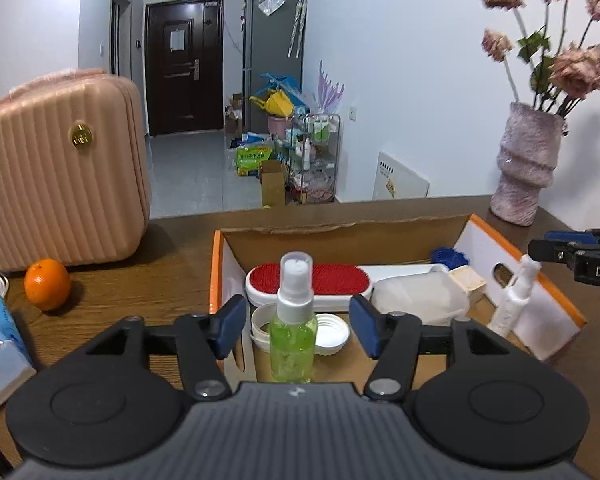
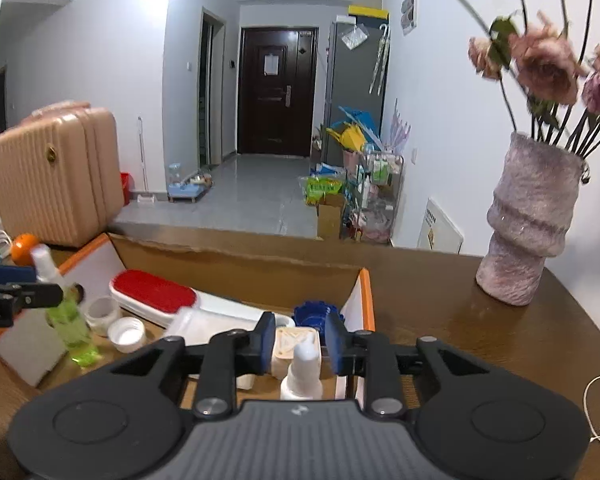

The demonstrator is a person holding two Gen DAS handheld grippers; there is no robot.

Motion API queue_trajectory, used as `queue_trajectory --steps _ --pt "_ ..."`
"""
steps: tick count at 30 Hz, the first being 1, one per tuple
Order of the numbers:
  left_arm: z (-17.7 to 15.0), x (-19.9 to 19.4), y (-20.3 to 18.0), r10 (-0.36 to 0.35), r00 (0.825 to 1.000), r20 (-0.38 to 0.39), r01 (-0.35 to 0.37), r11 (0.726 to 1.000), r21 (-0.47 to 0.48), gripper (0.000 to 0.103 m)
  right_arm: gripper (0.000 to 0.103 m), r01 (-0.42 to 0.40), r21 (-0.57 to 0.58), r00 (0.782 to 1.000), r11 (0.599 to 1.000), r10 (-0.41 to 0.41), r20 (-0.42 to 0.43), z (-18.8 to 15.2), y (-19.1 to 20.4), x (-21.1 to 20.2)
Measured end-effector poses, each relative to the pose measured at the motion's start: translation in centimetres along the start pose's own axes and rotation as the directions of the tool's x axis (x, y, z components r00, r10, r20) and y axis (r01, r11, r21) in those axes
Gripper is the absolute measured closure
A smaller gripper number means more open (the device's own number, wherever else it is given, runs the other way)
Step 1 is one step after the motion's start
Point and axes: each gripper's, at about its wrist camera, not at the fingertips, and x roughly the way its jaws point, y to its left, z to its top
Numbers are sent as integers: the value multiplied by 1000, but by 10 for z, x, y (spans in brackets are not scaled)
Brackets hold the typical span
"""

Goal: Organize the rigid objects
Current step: 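Lower the spray bottle with the left tool into the box while the right tool places the lotion bottle in, then open both tools and lift them away from the box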

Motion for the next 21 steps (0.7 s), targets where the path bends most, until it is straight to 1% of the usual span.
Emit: queue_trajectory --steps 1,3,5,7,8,10,11,13,15,17,19,21 --pt "1 -8 -1 -3 1000 6 3 1000 -2 36 76 -3 2 1000 1000 3 11 3 1 -10" --pt "0 -28 -3 -15 1000 11 15 1000 -12 32 74 -11 9 1000 1000 11 27 7 2 -28" --pt "-2 -47 -5 -25 1000 9 26 1000 -15 32 70 -22 20 999 1000 21 41 10 2 -51" --pt "-8 -67 -8 -20 1000 12 21 1000 -19 29 64 -24 22 999 999 23 46 10 3 -75" --pt "-13 -78 -10 -18 1000 9 18 1000 -20 28 63 -27 25 999 999 26 44 9 3 -85" --pt "-22 -100 -14 -11 1000 2 11 1000 -22 23 61 -52 32 998 998 51 38 2 4 -108" --pt "-26 -109 -16 -11 1000 0 11 1000 -22 22 59 -61 36 997 997 60 37 -3 6 -119" --pt "-40 -130 -20 -19 1000 -5 19 999 -30 21 49 -73 39 997 997 71 37 -14 9 -141" --pt "-52 -148 -25 -14 1000 -11 14 999 -30 20 43 -84 38 995 996 82 49 -27 15 -166" --pt "-66 -169 -30 -10 1000 -11 9 999 -36 19 41 -93 31 995 995 91 51 -41 22 -188" --pt "-80 -190 -36 -17 1000 0 17 999 -42 13 37 -102 18 994 995 101 52 -58 30 -209" --pt "-95 -210 -43 -27 1000 15 28 998 -49 10 31 -108 8 992 994 107 60 -75 38 -228"
